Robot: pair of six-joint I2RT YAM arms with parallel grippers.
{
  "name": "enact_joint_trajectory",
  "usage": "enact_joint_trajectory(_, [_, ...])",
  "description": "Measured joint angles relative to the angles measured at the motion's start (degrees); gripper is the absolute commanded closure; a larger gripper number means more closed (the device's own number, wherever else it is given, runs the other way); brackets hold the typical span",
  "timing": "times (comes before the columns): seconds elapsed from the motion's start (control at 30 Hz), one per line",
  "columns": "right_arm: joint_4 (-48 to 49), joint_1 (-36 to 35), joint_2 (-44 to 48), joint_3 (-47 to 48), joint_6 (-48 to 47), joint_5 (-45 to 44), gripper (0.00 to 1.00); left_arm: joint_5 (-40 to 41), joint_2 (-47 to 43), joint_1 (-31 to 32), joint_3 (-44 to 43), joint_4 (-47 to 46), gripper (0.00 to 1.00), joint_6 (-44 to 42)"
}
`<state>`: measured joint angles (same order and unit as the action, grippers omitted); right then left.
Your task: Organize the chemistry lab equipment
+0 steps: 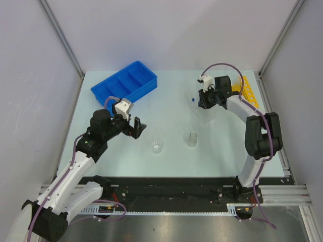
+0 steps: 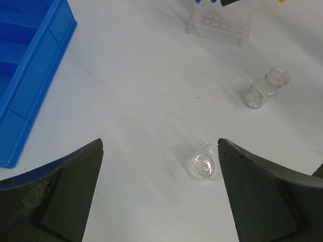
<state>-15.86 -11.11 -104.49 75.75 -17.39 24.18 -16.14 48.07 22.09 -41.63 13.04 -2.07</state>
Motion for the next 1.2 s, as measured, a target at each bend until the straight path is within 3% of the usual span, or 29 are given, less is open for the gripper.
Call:
enact_joint_trajectory(0.63, [0.2, -2.0, -0.9, 0.5, -0.9, -6.4, 0.83, 0.0, -0.1, 0.0, 0.0, 0.0, 0.0, 0.0])
enact_joint_trajectory(1.2, [-2.9, -4.1, -7.1, 10.1, -1.8, -7.4, 0.84, -0.1, -0.1, 0.0, 0.0, 0.0, 0.0, 0.0])
